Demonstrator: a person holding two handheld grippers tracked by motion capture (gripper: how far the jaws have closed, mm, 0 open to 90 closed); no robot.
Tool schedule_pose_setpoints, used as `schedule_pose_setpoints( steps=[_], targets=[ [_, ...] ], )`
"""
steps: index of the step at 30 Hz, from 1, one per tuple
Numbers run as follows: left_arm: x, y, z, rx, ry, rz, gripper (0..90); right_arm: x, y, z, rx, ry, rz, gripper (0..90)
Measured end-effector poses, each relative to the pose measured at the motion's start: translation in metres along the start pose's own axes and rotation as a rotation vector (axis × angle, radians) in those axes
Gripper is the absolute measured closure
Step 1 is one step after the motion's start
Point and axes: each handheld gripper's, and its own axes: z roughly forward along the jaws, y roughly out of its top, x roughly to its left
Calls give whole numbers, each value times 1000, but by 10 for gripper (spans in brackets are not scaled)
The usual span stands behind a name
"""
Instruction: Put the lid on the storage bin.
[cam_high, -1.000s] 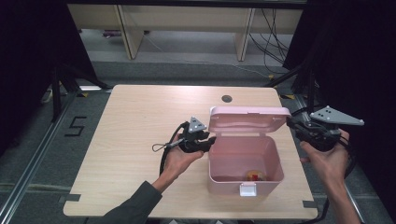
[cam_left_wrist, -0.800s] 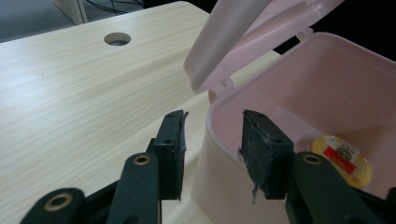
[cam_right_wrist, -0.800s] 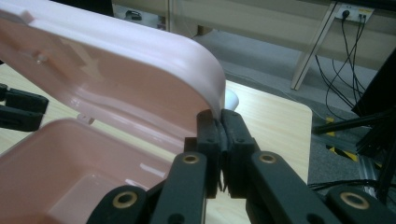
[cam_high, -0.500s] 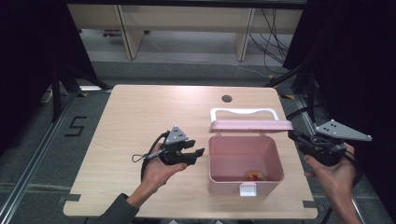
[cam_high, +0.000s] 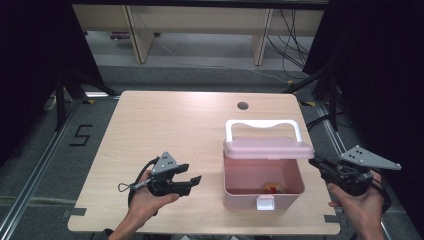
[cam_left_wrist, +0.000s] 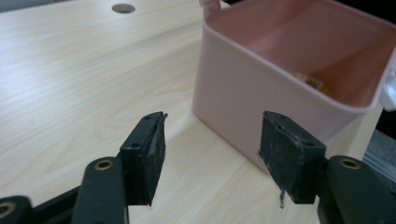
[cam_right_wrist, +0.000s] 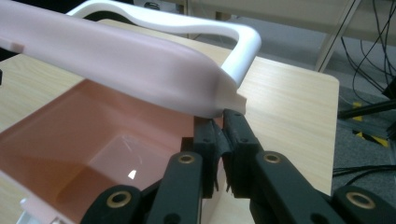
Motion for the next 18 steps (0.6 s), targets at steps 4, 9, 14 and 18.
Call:
schedule_pose_setpoints(
  steps=[4, 9, 14, 18],
  targets=[
    [0, -12, -4, 15, 6, 16, 361, 1, -8, -1, 7, 5, 0, 849],
    [1, -29, -11, 27, 17, 19, 354, 3, -25, 1, 13, 20, 28, 875],
    [1, -38, -14, 32, 22, 10, 349, 4, -39, 6, 23, 61, 60, 884],
    [3, -42, -18, 47, 23, 11, 349, 8, -45, 9, 44, 70, 78, 879]
  ],
)
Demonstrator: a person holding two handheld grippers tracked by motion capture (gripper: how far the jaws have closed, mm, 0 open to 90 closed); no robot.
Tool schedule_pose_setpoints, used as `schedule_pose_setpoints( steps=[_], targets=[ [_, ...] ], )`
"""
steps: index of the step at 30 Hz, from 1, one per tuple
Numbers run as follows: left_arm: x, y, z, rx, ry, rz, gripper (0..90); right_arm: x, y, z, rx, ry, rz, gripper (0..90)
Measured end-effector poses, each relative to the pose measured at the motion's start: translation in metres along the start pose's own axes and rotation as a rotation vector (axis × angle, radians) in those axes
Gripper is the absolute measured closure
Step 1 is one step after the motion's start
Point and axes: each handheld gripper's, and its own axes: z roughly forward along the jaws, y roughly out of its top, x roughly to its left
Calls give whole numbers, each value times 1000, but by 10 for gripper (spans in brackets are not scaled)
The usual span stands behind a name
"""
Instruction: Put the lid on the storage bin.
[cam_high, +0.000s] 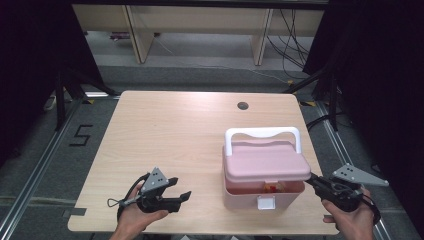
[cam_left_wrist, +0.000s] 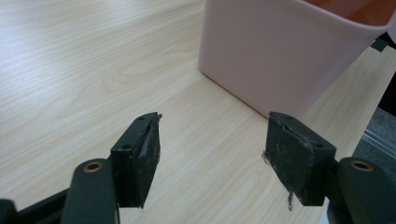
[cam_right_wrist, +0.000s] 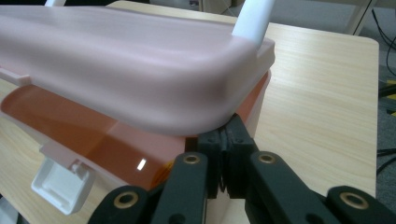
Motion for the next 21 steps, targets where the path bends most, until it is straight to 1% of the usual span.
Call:
schedule_pose_setpoints(
  steps=[1, 2, 3, 4, 5, 6, 7, 8, 10, 11, 12, 13, 14, 15, 16, 18, 19, 20, 21],
  targets=[
    [0, -1, 0, -6, 2, -1, 348, -1, -1, 0, -2, 9, -12, 873],
    [0, -1, 0, -6, 2, -1, 349, -1, -1, 0, -2, 9, -12, 873],
    [1, -3, -1, -4, -1, -5, 348, 0, -3, -2, 12, 3, -21, 858],
    [1, -3, -1, -4, -1, -5, 349, 2, -4, -4, 25, 5, 3, 851],
    [2, -5, -2, 9, 7, 4, 349, 1, -5, -4, 26, 2, -13, 847],
    [2, -6, -1, 3, -2, -5, 348, 2, -6, -6, 34, 3, 4, 846],
    [2, -7, -2, 10, 4, -3, 349, -1, -8, -7, 25, -2, -28, 844],
    [2, -7, -2, 10, 4, -3, 349, -1, -8, -7, 25, -2, -28, 844],
    [2, -9, -3, 15, 2, -10, 349, -3, -12, -8, 29, -2, -21, 837],
    [2, -10, -3, 12, 6, -12, 349, -1, -14, -8, 40, 9, 14, 834],
    [2, -11, -5, 18, 7, -5, 348, -3, -16, -9, 40, 7, 0, 833],
    [2, -12, -5, 15, 7, -9, 348, -2, -18, -9, 39, 8, 22, 828],
    [4, -13, -6, 22, 5, 0, 349, -4, -19, -9, 39, 10, 9, 822],
    [3, -14, -6, 17, 6, -11, 349, -4, -20, -10, 41, 8, 13, 819],
    [3, -14, -6, 17, 6, -11, 348, -4, -21, -11, 48, 2, 30, 815],
    [3, -17, -7, 16, 9, -16, 348, -4, -22, -12, 47, 3, 31, 808],
    [3, -21, -8, 9, 7, -23, 346, -6, -26, -13, 50, -10, 45, 791],
    [4, -22, -9, 19, 5, -14, 344, -9, -28, -14, 33, -17, 24, 782],
    [4, -24, -9, 22, 9, -11, 340, -8, -29, -17, 38, -19, 60, 758]
  ],
)
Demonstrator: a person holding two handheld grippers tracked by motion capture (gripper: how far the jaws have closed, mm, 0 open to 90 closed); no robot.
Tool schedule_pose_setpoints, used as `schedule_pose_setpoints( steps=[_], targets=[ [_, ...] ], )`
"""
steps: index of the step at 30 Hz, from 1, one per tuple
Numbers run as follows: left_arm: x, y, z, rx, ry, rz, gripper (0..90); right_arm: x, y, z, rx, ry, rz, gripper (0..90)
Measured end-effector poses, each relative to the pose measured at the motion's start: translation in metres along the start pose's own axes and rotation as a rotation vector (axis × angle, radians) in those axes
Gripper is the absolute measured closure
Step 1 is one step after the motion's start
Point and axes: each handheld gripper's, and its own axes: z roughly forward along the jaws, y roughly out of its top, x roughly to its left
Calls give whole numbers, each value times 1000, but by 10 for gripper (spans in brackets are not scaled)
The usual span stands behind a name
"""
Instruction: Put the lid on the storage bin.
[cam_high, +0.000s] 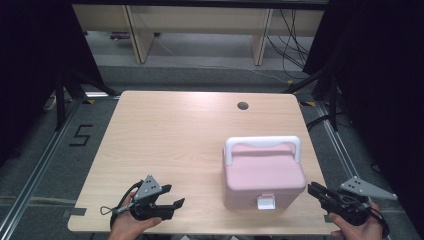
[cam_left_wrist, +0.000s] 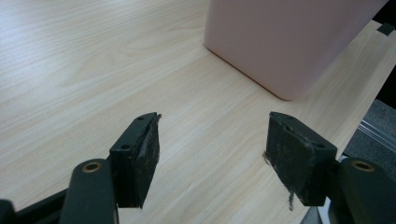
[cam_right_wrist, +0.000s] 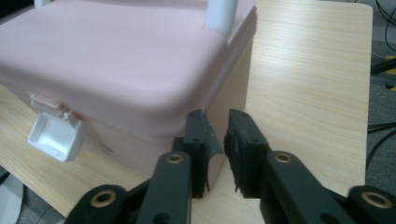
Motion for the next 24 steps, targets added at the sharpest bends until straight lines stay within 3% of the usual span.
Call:
schedule_pose_setpoints(
  steps=[2, 4, 5, 9, 10, 12, 14, 15, 21, 22, 24],
  targets=[
    [0, -3, 0, -7, -1, 1, 330, -6, -5, -2, -24, -10, -17, 715],
    [2, -6, -2, 6, 6, 32, 305, -10, -12, -2, -36, -35, 1, 664],
    [1, -8, -2, -12, 10, 15, 293, -12, -16, -1, -32, -48, 2, 623],
    [3, -12, -5, -9, 27, 20, 258, -16, -30, 6, -11, -49, 55, 540],
    [3, -14, -4, -27, 19, 14, 253, -16, -31, 7, -3, -59, 37, 510],
    [4, -14, -6, -17, 21, 17, 241, -15, -33, 9, 12, -69, 19, 500],
    [3, -15, -7, -21, 25, 15, 236, -11, -34, 11, 25, -63, 25, 465],
    [4, -16, -8, -25, 19, 18, 231, -12, -33, 12, 20, -76, -7, 438],
    [0, -20, -12, -32, 17, 38, 209, -7, -36, 19, 38, -75, -2, 343],
    [-3, -22, -14, -33, 30, 52, 207, -6, -39, 22, 50, -74, -33, 323],
    [-4, -24, -15, -40, 30, 56, 200, -5, -42, 24, 66, -62, -20, 298]
  ],
)
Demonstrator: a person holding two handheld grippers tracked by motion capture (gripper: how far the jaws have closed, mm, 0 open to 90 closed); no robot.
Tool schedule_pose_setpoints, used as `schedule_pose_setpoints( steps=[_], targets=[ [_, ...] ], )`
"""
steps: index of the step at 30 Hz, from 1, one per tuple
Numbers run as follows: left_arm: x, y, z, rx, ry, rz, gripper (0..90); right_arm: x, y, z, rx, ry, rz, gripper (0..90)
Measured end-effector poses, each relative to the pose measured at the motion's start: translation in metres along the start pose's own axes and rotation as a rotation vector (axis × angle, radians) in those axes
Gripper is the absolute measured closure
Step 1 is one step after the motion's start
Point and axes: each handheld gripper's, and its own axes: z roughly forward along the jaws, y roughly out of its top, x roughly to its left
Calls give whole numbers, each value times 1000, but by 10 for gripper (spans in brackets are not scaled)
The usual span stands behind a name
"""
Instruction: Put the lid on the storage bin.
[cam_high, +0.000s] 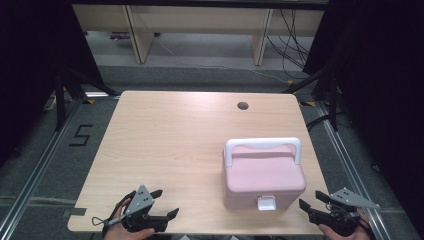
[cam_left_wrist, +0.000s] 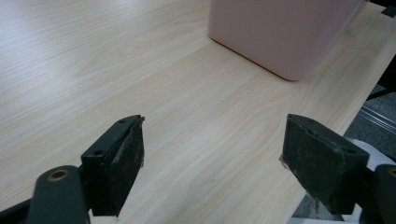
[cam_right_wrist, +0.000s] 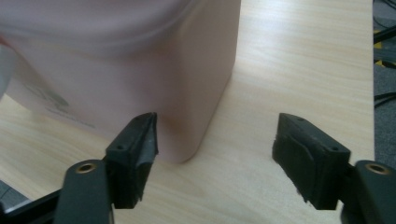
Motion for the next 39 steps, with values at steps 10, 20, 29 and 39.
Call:
schedule_pose_setpoints(
  steps=[10, 20, 29, 39],
  targets=[
    [-8, -8, -5, 5, 4, 19, 160, 0, -8, 2, 23, -19, -26, 237],
    [-11, -11, -1, 17, -13, 46, 155, -1, -16, 2, 28, -19, -47, 206],
    [-10, -12, 0, 38, -14, 67, 155, -4, -20, 3, 28, -35, -70, 207],
    [-10, -12, 1, 33, -2, 62, 156, -6, -22, 4, 41, -53, -90, 209]
  ],
)
